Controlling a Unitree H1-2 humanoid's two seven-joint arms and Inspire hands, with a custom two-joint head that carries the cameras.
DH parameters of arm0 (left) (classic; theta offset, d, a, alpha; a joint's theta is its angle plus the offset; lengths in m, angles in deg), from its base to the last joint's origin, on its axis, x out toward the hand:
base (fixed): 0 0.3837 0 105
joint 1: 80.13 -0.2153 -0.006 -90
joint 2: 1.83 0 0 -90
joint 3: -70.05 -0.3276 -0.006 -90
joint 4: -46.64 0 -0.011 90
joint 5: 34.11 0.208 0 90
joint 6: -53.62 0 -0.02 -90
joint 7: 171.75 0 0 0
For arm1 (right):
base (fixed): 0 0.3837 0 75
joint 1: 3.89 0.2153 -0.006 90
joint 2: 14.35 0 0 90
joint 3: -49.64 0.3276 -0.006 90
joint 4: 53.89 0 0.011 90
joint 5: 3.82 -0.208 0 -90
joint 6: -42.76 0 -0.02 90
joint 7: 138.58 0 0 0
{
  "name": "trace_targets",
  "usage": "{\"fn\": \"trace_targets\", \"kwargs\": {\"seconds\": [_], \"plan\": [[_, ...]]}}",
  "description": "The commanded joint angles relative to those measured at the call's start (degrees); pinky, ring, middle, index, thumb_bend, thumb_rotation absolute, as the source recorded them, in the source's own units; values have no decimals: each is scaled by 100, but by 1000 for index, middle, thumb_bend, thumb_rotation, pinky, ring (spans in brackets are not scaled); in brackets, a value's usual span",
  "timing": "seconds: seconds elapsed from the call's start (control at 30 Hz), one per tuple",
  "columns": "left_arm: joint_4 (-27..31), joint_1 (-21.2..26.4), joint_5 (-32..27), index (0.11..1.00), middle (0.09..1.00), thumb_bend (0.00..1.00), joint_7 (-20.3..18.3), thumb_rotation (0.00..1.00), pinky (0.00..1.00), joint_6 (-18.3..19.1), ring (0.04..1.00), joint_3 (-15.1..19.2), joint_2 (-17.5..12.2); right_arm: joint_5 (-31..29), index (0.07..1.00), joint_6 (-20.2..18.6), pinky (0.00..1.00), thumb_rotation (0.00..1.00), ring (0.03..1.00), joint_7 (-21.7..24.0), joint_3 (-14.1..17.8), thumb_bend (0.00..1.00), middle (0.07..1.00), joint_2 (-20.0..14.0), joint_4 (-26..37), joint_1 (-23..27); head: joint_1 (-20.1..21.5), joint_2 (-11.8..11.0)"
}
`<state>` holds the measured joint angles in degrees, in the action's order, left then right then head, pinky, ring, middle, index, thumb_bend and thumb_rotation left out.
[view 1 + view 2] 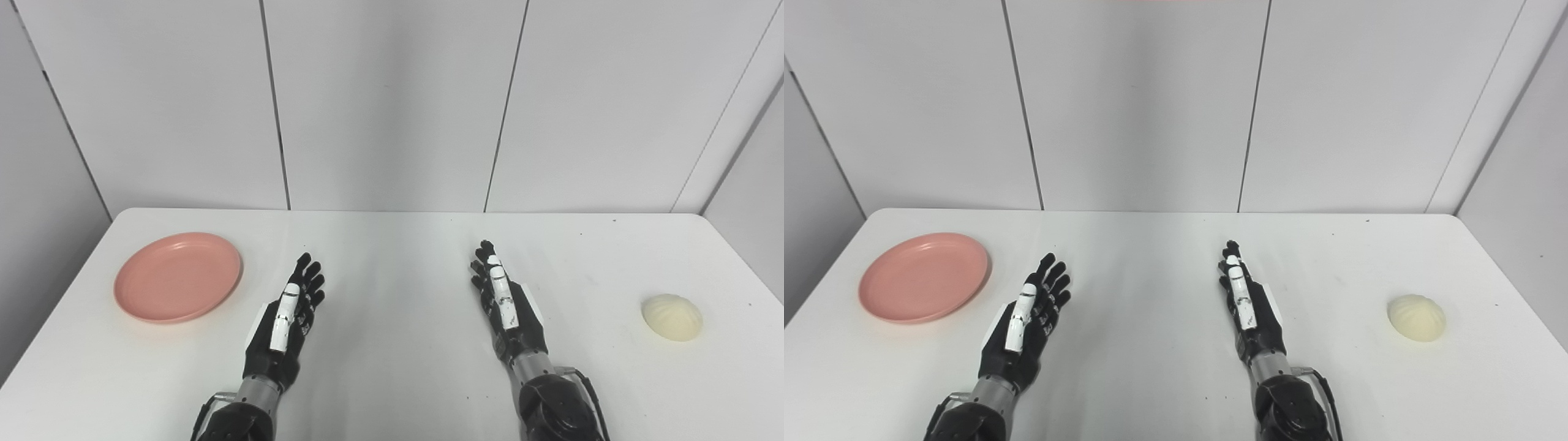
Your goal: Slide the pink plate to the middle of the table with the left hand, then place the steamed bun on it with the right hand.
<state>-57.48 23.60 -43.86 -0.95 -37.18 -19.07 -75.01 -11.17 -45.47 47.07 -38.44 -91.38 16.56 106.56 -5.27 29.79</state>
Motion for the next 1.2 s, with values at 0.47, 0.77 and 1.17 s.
{"fn": "trace_targets", "kwargs": {"seconds": [0.47,0.77,1.17], "plan": [[-516,-390,1,1000,999,405,26,1000,1000,218,992,27,-55,5,1000,64,1000,1000,1000,44,-22,176,1000,55,-355,-265,-8,9],[-483,-393,14,1000,998,402,39,1000,1000,242,991,20,-50,43,1000,81,1000,1000,1000,14,-27,183,1000,54,-361,-265,-15,14],[-485,-392,-2,1000,999,406,16,1000,1000,246,991,19,-57,58,1000,41,1000,1000,1000,17,-26,187,1000,54,-298,-287,-18,22]]}}
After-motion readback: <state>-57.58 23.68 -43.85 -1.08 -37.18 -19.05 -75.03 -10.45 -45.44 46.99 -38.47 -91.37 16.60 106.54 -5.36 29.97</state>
